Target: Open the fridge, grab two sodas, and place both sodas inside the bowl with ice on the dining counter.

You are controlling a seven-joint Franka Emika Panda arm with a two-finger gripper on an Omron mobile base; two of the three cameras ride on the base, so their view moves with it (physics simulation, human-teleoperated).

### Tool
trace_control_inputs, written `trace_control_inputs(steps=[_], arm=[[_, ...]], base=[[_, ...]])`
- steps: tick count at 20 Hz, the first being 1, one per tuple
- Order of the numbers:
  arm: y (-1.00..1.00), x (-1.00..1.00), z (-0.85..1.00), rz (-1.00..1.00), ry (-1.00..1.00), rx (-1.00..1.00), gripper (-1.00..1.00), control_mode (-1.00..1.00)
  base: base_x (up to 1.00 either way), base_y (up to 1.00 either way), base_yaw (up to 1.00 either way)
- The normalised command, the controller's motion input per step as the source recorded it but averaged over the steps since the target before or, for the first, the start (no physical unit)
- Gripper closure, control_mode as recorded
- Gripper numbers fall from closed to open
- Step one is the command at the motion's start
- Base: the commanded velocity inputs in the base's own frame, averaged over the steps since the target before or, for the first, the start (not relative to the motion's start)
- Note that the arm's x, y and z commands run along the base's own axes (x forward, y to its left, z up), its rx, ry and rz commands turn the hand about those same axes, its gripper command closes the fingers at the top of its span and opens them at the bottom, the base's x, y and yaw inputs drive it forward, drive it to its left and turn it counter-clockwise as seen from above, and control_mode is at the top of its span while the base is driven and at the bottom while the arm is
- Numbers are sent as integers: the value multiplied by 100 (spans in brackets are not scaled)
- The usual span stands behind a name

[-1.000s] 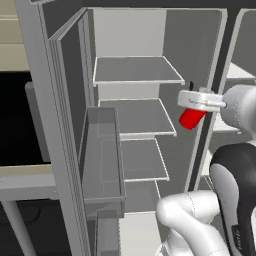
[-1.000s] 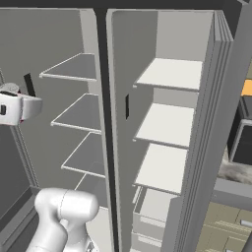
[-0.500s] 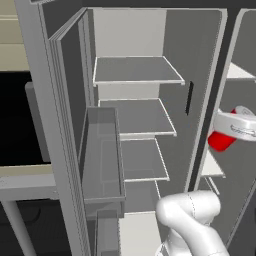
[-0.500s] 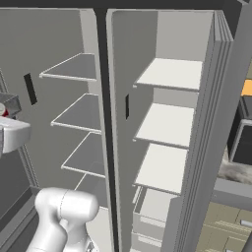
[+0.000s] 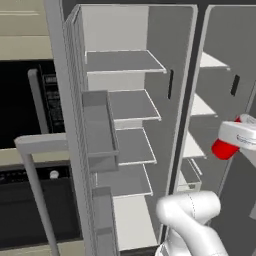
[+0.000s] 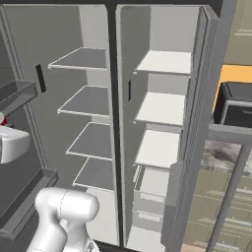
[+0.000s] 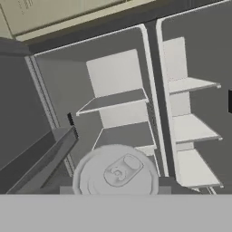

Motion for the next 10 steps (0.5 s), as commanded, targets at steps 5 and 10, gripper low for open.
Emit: trace_control_inputs(steps=[5, 10], arm=[[0, 0, 0, 0, 0, 0, 100, 100], [0, 0, 0, 0, 0, 0, 100, 100]], base=[[-71, 41, -45], [-60, 16, -61]])
